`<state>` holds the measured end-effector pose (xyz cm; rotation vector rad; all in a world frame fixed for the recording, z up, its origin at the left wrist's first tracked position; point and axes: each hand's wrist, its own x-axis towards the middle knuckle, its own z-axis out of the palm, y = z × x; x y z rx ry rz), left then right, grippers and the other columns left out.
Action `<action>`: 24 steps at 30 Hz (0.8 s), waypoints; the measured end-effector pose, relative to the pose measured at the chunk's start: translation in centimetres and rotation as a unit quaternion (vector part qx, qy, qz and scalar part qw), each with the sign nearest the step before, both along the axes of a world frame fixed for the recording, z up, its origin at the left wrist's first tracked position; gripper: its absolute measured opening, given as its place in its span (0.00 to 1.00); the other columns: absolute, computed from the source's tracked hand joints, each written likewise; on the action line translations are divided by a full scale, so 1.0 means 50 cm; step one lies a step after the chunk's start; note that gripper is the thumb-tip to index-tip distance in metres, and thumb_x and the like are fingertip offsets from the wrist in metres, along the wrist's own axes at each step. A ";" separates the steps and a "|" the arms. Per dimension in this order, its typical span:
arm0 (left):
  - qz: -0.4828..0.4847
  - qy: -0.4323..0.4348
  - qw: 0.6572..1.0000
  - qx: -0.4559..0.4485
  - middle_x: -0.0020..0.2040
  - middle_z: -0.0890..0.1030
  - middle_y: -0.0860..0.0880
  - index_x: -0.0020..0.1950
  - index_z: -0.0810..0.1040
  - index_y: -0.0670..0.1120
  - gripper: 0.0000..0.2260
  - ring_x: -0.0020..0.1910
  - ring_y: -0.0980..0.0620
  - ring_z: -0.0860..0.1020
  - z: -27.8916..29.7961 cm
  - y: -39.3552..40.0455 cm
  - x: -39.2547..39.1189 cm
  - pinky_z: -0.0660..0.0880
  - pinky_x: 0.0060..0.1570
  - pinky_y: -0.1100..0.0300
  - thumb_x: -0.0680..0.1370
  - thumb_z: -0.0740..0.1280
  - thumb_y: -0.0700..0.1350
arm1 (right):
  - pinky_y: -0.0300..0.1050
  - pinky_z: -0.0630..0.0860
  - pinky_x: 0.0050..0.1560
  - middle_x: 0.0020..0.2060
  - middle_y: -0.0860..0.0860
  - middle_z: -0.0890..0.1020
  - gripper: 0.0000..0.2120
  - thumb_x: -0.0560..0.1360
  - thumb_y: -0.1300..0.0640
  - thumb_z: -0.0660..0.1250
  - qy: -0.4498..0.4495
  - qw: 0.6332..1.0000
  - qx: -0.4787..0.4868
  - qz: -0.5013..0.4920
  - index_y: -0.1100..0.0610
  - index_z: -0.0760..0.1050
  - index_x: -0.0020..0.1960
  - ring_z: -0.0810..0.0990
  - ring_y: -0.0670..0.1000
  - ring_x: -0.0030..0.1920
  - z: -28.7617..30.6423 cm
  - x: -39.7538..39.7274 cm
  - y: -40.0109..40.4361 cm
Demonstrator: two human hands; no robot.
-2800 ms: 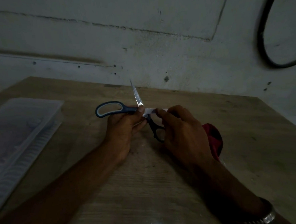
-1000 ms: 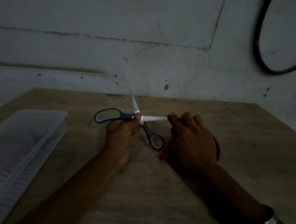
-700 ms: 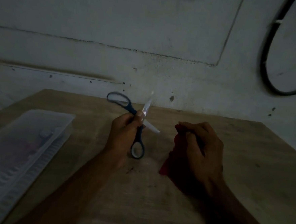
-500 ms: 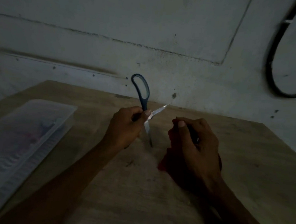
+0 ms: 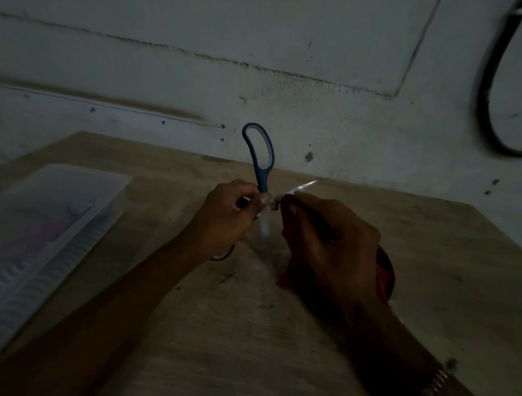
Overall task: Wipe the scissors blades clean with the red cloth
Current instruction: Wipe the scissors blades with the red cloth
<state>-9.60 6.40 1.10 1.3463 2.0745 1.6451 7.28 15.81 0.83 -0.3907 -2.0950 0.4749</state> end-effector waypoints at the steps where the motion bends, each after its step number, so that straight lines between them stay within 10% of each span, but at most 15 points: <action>1: -0.016 -0.024 1.000 0.002 0.37 0.77 0.51 0.50 0.83 0.41 0.10 0.31 0.58 0.75 0.002 -0.001 0.003 0.73 0.29 0.59 0.83 0.66 0.46 | 0.41 0.82 0.52 0.53 0.41 0.84 0.13 0.81 0.56 0.72 -0.006 1.000 0.011 0.003 0.49 0.83 0.65 0.83 0.40 0.51 -0.001 -0.003 -0.001; 7: -0.048 -0.093 0.994 0.013 0.33 0.76 0.54 0.43 0.81 0.49 0.10 0.30 0.54 0.74 -0.010 0.000 0.017 0.75 0.31 0.55 0.83 0.65 0.46 | 0.53 0.82 0.53 0.52 0.51 0.85 0.10 0.81 0.56 0.70 -0.022 0.999 0.017 0.042 0.54 0.85 0.61 0.83 0.50 0.52 -0.024 -0.017 0.008; 14: -0.062 -0.063 0.996 0.017 0.34 0.76 0.61 0.45 0.80 0.49 0.09 0.30 0.60 0.74 -0.017 0.000 0.033 0.77 0.32 0.54 0.83 0.65 0.45 | 0.34 0.77 0.51 0.52 0.46 0.84 0.11 0.77 0.56 0.77 -0.061 0.996 0.042 -0.057 0.52 0.84 0.58 0.80 0.43 0.50 0.003 -0.007 0.005; 19: -0.074 -0.045 0.996 0.033 0.40 0.77 0.54 0.45 0.83 0.45 0.09 0.34 0.53 0.75 -0.020 -0.004 0.046 0.75 0.29 0.59 0.83 0.66 0.43 | 0.55 0.82 0.54 0.46 0.47 0.87 0.05 0.79 0.56 0.72 0.058 0.988 -0.077 -0.118 0.53 0.86 0.53 0.85 0.47 0.48 0.009 0.005 0.063; 24: 0.004 -0.100 0.995 0.029 0.41 0.81 0.50 0.52 0.85 0.47 0.09 0.32 0.55 0.76 -0.029 0.007 0.032 0.77 0.32 0.54 0.83 0.65 0.47 | 0.37 0.79 0.55 0.46 0.42 0.86 0.05 0.81 0.53 0.71 0.103 0.979 -0.104 -0.144 0.50 0.85 0.54 0.84 0.39 0.48 0.023 0.015 0.044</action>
